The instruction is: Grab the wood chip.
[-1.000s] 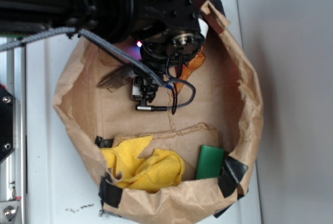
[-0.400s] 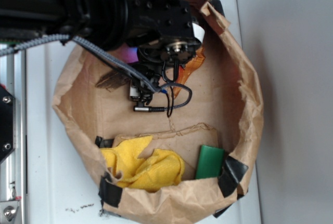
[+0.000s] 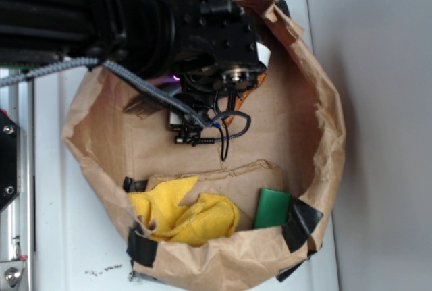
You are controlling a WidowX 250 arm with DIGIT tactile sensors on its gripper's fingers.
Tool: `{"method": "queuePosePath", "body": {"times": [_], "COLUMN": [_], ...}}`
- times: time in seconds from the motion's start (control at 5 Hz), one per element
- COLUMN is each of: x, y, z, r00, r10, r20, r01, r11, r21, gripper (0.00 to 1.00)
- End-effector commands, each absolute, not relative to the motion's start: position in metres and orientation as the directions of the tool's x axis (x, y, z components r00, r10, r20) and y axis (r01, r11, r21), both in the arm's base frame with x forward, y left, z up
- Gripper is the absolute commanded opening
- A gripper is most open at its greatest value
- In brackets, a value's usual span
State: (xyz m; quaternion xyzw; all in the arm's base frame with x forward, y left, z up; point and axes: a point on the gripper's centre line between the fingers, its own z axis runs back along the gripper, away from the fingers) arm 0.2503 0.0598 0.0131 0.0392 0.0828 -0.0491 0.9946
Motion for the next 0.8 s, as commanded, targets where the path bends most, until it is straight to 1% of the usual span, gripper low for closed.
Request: {"method": "queuePosePath", "body": {"times": [0.0,0.2,0.6], "x": [0.252,0.254,0.247], "y": [0.066,0.068,0.069], "z": [0.015,0.020,0.081], "r00": [0.986,0.986,0.990], "r10": [-0.070,-0.059,-0.079], "r20": [-0.153,-0.154,-0.114], "r01": [0.085,0.072,0.069], "r11": [0.992,0.994,0.994], "r21": [0.091,0.077,-0.090], "gripper": [0.00,0.00,0.00]}}
